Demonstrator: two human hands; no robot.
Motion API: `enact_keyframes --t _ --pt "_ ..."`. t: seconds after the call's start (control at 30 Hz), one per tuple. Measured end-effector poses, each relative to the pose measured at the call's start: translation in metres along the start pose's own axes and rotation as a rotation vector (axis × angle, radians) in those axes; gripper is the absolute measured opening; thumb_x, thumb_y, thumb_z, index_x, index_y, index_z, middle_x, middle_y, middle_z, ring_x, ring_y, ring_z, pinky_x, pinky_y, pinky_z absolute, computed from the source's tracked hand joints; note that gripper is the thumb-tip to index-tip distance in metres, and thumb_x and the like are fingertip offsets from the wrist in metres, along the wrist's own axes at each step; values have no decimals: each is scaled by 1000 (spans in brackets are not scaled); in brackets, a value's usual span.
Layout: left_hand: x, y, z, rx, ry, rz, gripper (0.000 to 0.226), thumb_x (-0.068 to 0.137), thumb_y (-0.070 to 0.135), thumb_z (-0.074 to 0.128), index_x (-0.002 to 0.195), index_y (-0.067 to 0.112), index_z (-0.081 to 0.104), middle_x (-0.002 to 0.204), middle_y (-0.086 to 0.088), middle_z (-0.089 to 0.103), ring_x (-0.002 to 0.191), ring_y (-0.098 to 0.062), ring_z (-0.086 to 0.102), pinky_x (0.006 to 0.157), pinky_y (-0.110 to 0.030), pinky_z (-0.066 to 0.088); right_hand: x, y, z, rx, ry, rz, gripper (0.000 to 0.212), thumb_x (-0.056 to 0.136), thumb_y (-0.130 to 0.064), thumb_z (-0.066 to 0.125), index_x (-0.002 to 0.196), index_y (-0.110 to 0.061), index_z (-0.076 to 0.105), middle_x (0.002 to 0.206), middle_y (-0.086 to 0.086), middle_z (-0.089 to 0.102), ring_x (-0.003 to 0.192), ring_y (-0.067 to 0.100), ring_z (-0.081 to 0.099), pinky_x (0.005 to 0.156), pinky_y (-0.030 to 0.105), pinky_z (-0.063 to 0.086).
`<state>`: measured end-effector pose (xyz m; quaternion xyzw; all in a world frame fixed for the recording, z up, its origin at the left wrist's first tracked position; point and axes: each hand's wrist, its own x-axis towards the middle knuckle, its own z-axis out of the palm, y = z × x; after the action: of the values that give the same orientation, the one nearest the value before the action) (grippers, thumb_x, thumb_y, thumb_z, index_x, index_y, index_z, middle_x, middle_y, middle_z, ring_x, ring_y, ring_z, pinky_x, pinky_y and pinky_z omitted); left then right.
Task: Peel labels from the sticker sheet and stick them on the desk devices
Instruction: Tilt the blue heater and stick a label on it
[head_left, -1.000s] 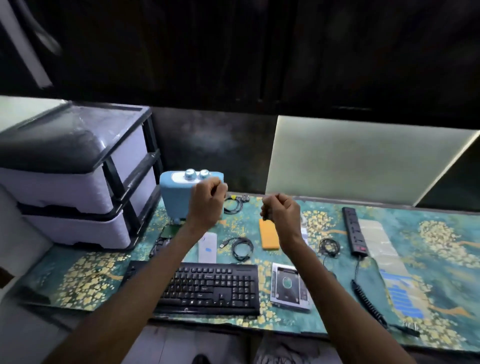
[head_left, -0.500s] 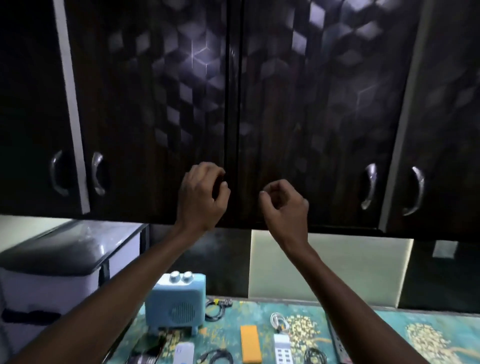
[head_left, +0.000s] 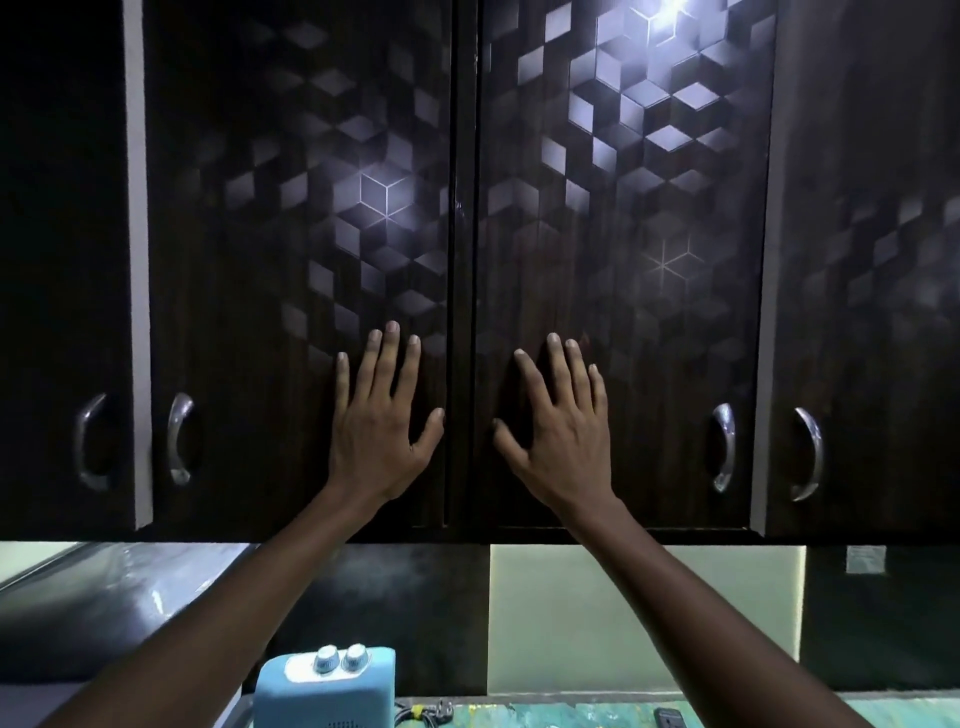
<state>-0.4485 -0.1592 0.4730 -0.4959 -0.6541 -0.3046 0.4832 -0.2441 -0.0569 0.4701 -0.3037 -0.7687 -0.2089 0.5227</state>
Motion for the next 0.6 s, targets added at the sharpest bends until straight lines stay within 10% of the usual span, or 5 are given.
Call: enact_keyframes --t 0.6 --pt "0 -7 10 35 28 33 86 98 57 42 164 15 8 173 -12 -1 160 -27 -2 125 -61 9 -5 -8 -6 46 -27 21 79 100 -58 45 164 -28 10 173 8 -1 160 23 -5 128 53 7"
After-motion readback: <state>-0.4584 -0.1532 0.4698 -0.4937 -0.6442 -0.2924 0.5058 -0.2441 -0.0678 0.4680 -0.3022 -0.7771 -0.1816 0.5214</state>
